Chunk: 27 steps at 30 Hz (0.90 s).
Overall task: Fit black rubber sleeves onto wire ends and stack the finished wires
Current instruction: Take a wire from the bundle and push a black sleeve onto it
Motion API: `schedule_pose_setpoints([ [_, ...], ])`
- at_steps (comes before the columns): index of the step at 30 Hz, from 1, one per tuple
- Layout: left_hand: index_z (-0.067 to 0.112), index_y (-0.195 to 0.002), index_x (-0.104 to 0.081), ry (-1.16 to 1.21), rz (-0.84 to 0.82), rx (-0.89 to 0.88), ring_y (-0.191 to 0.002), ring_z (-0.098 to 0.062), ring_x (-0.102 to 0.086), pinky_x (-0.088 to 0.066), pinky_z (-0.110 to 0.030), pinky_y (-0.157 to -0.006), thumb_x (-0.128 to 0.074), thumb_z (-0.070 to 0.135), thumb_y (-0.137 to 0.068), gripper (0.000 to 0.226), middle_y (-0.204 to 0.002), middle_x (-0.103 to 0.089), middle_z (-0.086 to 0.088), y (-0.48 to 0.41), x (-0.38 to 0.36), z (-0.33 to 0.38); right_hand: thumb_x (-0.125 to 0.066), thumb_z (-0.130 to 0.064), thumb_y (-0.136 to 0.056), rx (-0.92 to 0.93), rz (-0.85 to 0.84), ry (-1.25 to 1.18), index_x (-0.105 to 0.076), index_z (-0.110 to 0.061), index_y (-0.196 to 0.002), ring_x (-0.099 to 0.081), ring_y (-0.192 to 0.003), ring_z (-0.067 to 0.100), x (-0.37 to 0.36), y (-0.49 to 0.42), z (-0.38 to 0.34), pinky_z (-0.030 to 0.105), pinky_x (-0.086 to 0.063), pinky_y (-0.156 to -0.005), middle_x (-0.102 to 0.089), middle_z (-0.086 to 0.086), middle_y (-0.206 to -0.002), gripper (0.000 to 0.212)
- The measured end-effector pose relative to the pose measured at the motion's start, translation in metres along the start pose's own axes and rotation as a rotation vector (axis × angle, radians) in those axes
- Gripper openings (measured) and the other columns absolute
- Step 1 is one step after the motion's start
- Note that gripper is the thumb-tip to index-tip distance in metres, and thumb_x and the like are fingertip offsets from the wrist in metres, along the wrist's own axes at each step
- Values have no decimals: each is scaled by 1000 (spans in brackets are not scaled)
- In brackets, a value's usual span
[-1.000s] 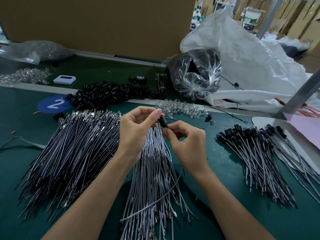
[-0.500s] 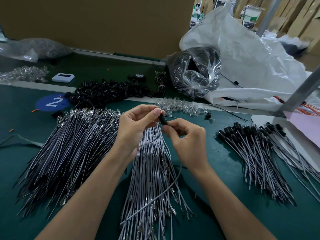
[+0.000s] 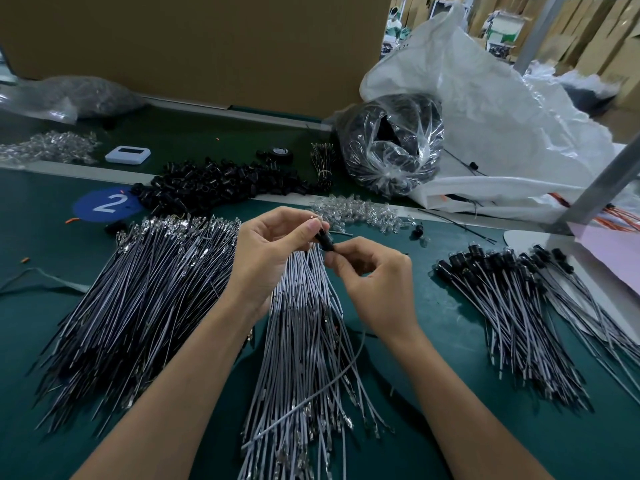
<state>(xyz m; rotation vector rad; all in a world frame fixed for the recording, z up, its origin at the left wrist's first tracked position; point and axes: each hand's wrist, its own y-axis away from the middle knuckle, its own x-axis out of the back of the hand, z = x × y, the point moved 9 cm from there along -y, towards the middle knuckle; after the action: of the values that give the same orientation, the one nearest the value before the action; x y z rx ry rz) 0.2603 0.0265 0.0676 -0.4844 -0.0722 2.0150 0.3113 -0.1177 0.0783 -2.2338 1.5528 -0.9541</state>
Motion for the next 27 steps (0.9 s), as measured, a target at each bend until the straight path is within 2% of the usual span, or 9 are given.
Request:
schedule_pose_setpoints([
  [3, 9, -85, -69, -2, -9, -11, -85, -14, -70, -55, -24, -75, -72, 18, -74, 15, -87, -76, -4, 1, 0, 0, -75, -9, -83, -63, -40, -109, -75, -22, -83, -68, -63, 17, -2, -1, 3, 40, -56, -63, -73, -2, -72, 13],
  [6, 11, -83, -69, -1, -31, -27, -88, -19, -69, -54, -34, -81, -75, 14, -77, 9, -89, -76, -7, 2, -3, -1, -74, -9, -85, -98, -104, -195, -74, -25, -84, -70, -67, 20, -7, -1, 3, 44, -58, -68, -74, 1, -75, 15],
  [9, 14, -79, -71, 33, -53, -27, -86, -21, -69, -55, -38, -81, -69, 10, -79, 5, -90, -75, -8, 2, -6, -3, -71, -8, -87, -158, -148, -287, -74, -22, -87, -71, -71, 24, -13, 0, 7, 38, -59, -70, -75, 5, -79, 14],
  [13, 13, -76, -71, 59, -46, -14, -85, -22, -69, -56, -34, -75, -72, 10, -76, 3, -92, -75, -9, 3, -7, -3, -69, -8, -88, -183, -166, -344, -74, -22, -87, -70, -70, 17, -14, 0, 9, 25, -54, -68, -75, 3, -77, 15],
  [17, 13, -69, -69, 99, -60, 14, -83, -21, -70, -56, -29, -70, -69, 3, -76, 12, -92, -75, -10, 2, -7, -5, -69, -5, -88, -178, -172, -363, -73, -18, -86, -72, -73, 24, -15, 0, 10, 27, -54, -69, -75, 6, -76, 13],
  [21, 8, -90, -64, 76, -158, 13, -82, -21, -68, -57, -31, -67, -60, 4, -89, 6, -98, -74, -10, 6, -18, -6, -69, -1, -87, -159, -138, -378, -73, -14, -84, -71, -67, 15, -10, -1, 9, 21, -53, -66, -74, 5, -72, 13],
  [23, 4, -105, -65, 35, -188, 28, -89, -30, -69, -58, -38, -76, -65, 11, -88, 18, -103, -73, -15, 8, -22, -10, -69, 0, -86, -144, -90, -392, -73, -9, -85, -71, -68, 15, -5, -3, 9, 21, -54, -66, -74, 6, -75, 10],
  [25, 2, -110, -69, -32, -204, 50, -96, -40, -68, -56, -47, -90, -74, 16, -82, 32, -104, -73, -20, 9, -25, -14, -69, 1, -86, -121, -56, -395, -73, -9, -84, -71, -69, 12, -1, -4, 8, 20, -54, -66, -73, 4, -80, 11],
  [27, 0, -109, -71, -60, -193, 45, -94, -36, -70, -56, -45, -93, -75, 19, -78, 36, -100, -74, -19, 10, -27, -14, -68, 3, -86, -111, -44, -401, -72, -10, -83, -70, -69, 8, 1, -4, 7, 18, -54, -65, -73, 2, -83, 14],
])
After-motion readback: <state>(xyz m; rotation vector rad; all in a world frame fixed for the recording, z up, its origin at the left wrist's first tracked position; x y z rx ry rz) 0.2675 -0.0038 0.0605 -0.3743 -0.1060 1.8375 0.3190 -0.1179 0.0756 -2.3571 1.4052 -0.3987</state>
